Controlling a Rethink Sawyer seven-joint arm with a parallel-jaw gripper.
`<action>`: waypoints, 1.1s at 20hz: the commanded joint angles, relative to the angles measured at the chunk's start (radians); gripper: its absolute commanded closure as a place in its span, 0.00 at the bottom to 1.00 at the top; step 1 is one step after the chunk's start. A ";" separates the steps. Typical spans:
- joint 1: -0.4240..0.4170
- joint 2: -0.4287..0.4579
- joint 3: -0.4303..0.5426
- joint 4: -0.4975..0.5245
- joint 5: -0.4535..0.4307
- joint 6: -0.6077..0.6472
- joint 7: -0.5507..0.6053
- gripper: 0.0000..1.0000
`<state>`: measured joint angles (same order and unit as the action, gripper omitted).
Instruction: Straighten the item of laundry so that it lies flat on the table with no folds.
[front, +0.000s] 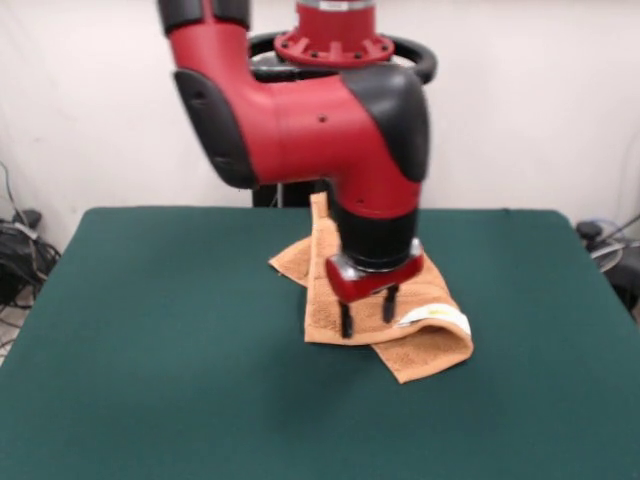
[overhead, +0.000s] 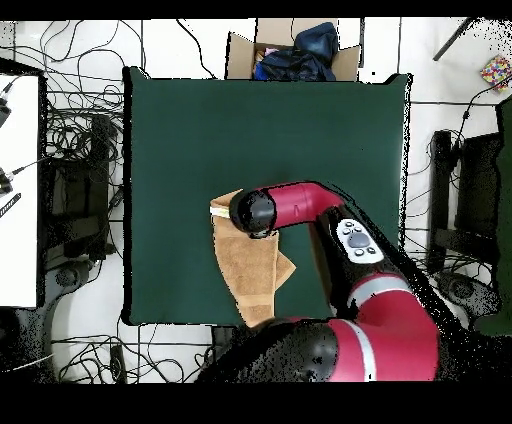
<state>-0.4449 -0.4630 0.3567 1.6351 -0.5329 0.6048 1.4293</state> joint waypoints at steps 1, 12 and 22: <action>0.058 0.016 -0.020 -0.007 -0.006 -0.059 0.144 0.00; 0.045 -0.010 -0.021 0.040 0.000 -0.085 0.123 0.00; -0.090 -0.104 -0.004 0.145 -0.039 -0.052 -0.014 0.00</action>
<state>-0.4880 -0.5148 0.3568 1.7034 -0.5327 0.5757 1.4293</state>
